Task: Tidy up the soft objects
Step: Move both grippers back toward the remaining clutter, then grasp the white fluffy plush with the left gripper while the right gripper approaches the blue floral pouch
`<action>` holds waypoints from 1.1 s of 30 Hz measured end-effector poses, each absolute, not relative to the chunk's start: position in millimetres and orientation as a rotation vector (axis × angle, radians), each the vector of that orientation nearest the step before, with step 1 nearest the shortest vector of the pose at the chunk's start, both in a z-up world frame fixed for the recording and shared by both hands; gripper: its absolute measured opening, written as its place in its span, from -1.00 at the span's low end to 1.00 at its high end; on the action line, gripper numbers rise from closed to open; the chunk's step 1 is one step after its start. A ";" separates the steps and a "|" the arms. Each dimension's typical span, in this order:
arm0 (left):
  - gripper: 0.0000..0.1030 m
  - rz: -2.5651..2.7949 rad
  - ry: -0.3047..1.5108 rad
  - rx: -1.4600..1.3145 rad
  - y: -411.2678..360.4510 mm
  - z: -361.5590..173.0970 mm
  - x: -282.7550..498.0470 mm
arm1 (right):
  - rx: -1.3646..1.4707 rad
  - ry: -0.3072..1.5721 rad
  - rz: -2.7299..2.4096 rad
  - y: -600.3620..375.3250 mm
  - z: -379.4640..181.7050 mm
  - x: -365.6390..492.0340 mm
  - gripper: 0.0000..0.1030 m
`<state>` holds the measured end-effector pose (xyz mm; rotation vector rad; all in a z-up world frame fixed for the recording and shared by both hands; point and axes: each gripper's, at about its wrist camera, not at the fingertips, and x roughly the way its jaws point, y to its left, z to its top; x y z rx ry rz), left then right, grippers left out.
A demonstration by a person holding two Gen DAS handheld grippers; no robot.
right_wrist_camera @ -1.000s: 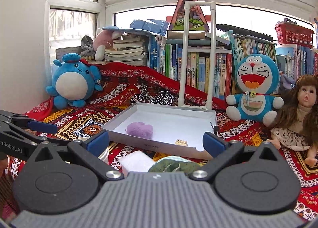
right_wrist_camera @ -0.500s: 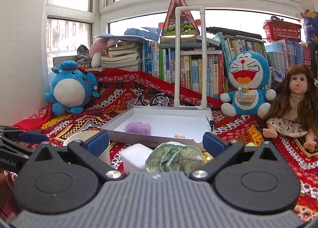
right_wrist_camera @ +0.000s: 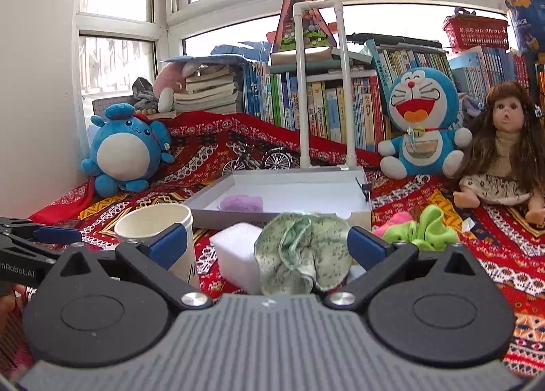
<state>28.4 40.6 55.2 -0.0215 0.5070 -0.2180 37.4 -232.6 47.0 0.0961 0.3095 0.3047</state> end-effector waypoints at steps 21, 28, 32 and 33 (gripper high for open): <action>0.97 -0.149 0.521 -0.010 53.0 32.7 21.3 | 0.120 0.304 0.264 -230.1 28.6 28.0 1.00; 0.97 -0.132 0.533 -0.023 58.1 25.4 20.6 | 0.117 0.319 0.233 -228.0 21.8 26.8 1.00; 0.97 -0.134 0.516 -0.032 60.4 22.6 17.4 | 0.100 0.324 0.216 -225.2 18.3 24.8 1.00; 0.97 -0.136 0.520 -0.035 61.0 22.0 17.6 | 0.093 0.322 0.213 -224.1 17.7 23.8 1.00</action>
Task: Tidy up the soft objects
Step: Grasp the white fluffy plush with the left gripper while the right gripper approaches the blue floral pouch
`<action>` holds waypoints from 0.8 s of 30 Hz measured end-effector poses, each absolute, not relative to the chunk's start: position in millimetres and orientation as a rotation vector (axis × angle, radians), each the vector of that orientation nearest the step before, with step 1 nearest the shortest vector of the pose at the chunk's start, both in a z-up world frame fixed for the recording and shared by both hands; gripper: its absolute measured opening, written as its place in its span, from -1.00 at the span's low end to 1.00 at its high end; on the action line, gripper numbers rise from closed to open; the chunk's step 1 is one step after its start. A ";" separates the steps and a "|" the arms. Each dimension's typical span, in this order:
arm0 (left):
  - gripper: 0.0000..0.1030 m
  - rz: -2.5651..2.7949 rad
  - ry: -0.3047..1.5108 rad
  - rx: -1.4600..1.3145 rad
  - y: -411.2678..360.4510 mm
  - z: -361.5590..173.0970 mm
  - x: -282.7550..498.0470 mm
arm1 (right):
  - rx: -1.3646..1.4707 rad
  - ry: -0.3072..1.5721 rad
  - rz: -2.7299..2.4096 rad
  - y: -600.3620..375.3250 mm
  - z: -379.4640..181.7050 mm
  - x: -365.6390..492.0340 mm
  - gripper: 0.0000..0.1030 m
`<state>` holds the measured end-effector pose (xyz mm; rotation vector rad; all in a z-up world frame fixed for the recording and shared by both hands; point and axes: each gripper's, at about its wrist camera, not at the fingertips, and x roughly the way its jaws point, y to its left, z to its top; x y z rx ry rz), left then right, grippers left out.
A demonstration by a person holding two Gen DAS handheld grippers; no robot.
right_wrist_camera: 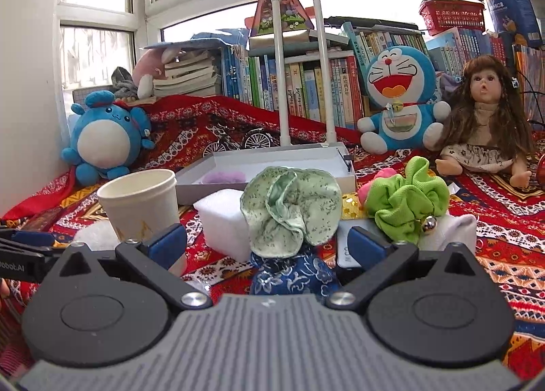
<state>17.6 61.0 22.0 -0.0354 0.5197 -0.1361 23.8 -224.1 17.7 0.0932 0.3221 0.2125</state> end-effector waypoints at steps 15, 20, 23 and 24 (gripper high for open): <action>0.41 -0.096 0.616 -0.164 82.0 14.3 29.2 | 0.070 0.417 0.243 -219.4 9.9 25.4 0.96; 0.37 -0.089 0.617 -0.168 83.1 12.4 31.1 | 0.034 0.425 0.212 -215.3 7.3 23.9 0.81; 0.35 -0.085 0.617 -0.165 82.1 12.5 32.9 | 0.016 0.428 0.191 -213.2 5.8 23.7 0.73; 0.35 -0.083 0.616 -0.165 81.8 12.5 33.5 | 0.006 0.426 0.186 -212.2 5.5 23.2 0.72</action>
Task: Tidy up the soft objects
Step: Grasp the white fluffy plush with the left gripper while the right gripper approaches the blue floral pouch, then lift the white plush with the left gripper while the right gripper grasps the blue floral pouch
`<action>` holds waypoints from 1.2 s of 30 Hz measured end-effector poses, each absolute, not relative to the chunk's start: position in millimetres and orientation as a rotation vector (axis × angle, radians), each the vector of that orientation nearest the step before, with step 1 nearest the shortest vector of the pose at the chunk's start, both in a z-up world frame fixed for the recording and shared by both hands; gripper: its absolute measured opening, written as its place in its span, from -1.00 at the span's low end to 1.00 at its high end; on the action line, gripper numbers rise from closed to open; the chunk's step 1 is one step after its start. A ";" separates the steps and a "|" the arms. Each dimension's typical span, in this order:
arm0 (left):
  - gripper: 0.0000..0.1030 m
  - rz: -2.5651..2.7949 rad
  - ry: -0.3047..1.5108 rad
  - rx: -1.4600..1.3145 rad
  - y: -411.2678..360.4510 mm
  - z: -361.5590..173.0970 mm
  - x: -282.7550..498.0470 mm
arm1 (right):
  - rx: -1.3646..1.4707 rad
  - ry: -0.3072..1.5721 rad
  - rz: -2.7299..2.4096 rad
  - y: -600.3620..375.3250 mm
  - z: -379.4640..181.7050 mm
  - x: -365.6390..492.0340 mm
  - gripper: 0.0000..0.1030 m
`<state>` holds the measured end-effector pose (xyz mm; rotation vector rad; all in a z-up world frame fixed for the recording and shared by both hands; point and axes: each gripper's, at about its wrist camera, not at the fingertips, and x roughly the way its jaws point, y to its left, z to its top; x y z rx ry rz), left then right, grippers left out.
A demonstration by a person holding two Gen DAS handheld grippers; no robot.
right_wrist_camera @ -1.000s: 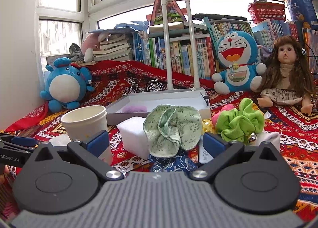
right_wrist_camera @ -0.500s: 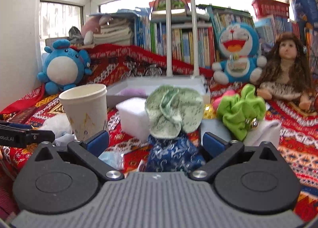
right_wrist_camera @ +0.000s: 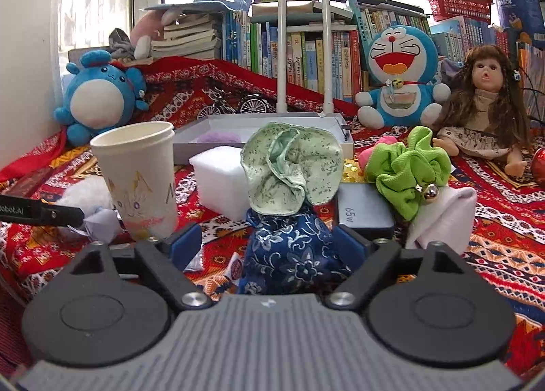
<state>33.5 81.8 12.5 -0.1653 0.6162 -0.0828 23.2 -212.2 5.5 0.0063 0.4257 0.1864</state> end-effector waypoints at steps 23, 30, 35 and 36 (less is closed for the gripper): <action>0.24 -0.071 0.631 -0.165 78.8 7.8 43.8 | -0.093 0.407 0.104 -197.8 -0.8 16.6 0.37; 0.24 -0.073 0.631 -0.162 76.4 7.1 46.2 | -0.055 0.438 0.103 -201.9 -4.4 24.6 0.37; 0.24 -0.073 0.630 -0.161 75.8 6.6 47.3 | -0.044 0.444 0.102 -201.9 -6.4 28.9 0.35; 0.24 -0.073 0.630 -0.161 75.9 6.6 47.5 | -0.044 0.445 0.102 -201.8 -6.7 29.3 0.35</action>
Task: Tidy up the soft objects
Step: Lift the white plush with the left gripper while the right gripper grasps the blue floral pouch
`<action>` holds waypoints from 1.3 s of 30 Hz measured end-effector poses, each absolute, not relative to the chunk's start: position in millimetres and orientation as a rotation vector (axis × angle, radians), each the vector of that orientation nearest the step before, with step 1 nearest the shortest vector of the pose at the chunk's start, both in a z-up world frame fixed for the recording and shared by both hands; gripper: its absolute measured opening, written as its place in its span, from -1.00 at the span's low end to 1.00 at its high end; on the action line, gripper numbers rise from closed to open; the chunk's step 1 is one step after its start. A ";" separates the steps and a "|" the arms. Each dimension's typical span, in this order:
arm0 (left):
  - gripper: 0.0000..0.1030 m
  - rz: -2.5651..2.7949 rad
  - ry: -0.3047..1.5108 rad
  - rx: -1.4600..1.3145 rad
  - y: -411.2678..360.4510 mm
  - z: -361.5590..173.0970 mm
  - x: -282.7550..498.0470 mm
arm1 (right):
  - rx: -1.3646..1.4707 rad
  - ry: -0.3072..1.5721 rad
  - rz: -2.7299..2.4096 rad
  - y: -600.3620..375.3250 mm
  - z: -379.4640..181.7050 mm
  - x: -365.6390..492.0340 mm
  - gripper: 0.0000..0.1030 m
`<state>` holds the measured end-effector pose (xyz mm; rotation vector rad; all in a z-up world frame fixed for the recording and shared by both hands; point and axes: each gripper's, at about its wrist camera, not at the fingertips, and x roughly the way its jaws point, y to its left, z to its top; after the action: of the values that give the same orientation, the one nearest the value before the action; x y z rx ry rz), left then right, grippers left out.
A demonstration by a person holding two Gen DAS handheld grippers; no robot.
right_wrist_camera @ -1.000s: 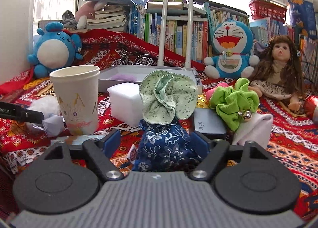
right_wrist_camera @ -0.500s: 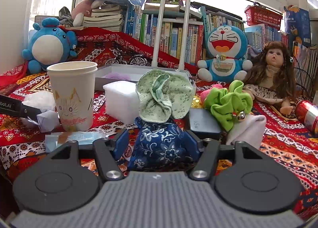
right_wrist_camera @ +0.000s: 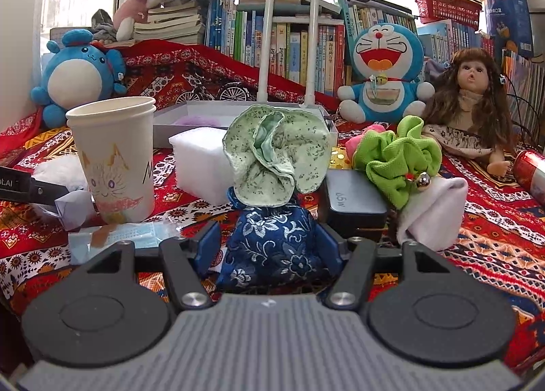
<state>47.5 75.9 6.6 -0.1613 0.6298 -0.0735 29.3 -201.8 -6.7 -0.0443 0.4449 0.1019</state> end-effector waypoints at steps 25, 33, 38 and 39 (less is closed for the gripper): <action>-0.23 -0.082 0.547 -0.148 71.0 31.5 46.2 | -0.070 0.387 0.258 -192.1 17.1 20.3 -0.02; -0.23 -0.083 0.530 -0.160 79.9 43.1 51.4 | -0.045 0.348 0.257 -198.1 33.5 22.8 -0.02; -0.23 -0.092 0.514 -0.157 83.7 53.9 58.1 | -0.019 0.329 0.235 -211.3 43.2 27.0 -0.02; -0.23 -0.094 0.506 -0.156 84.4 56.9 59.6 | -0.010 0.326 0.234 -214.9 45.6 28.6 -0.02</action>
<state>59.6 84.4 56.9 -0.1558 0.5065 -0.0936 28.6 -214.9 45.6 -0.0097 0.3261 0.2338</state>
